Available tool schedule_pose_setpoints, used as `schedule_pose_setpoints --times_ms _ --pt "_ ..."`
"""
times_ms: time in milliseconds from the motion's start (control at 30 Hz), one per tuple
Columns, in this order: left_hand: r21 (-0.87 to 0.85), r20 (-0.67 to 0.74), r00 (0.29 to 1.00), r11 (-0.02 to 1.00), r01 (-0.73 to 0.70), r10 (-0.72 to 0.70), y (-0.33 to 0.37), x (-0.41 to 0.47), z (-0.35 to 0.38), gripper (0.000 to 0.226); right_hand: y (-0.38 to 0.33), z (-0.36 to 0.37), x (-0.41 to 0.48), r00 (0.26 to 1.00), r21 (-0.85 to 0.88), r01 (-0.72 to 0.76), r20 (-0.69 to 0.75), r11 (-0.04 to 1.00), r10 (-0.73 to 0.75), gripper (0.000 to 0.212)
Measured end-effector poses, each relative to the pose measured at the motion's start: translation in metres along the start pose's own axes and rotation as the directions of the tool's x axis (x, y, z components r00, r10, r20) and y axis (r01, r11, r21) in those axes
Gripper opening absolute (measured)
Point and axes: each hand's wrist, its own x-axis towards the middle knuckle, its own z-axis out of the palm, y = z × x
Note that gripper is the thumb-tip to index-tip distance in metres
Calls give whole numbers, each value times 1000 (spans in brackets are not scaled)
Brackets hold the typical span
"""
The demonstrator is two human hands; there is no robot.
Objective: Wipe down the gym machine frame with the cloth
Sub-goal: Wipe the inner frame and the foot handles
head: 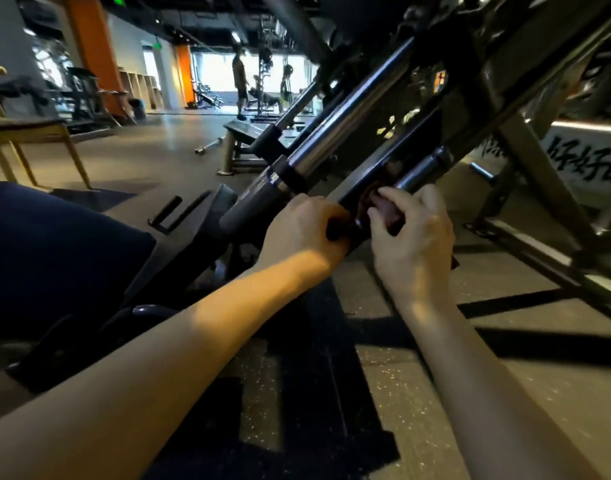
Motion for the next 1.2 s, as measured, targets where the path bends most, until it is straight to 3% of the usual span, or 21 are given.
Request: schedule_pose_setpoints --times_ms 133,333,433,500,600,733,867,967,1067,1133,1200 --pt "-52 -69 996 996 -68 64 -11 -2 -2 20 0 -22 25 1000 -206 12 16 979 -9 35" --pt "-119 -47 989 983 -144 139 -19 -10 0 25 -18 -20 38 991 -332 -135 -22 933 136 30" --pt "-111 -42 997 991 -72 67 -24 -16 0 26 -27 -4 13 960 -263 -133 204 956 190 30" --pt "-98 -7 1000 995 -26 26 -30 -18 -3 25 -30 -4 2 942 -219 -73 305 973 139 28" --pt "-105 85 995 993 -46 55 -33 -17 -12 20 -24 -25 29 968 -357 -26 224 934 113 27" --pt "-96 55 996 993 -71 76 -30 -8 -26 22 -23 -34 48 975 -369 -184 48 911 216 27" --pt "-26 -53 975 975 -219 217 -36 7 -44 25 -52 0 6 870 -324 -307 286 895 402 13" --pt "43 -100 974 979 -200 204 -51 15 -63 41 -56 -11 10 830 -280 -333 366 900 421 8" --pt "83 -24 992 989 -121 124 -70 17 -72 61 -45 -28 36 890 -403 -289 222 869 398 25" --pt "97 41 998 994 -56 53 -80 16 -72 70 -47 -25 38 905 -378 -343 112 860 410 27" --pt "75 72 997 997 -28 23 -86 12 -71 74 -60 -6 19 882 -366 -363 162 857 443 25"
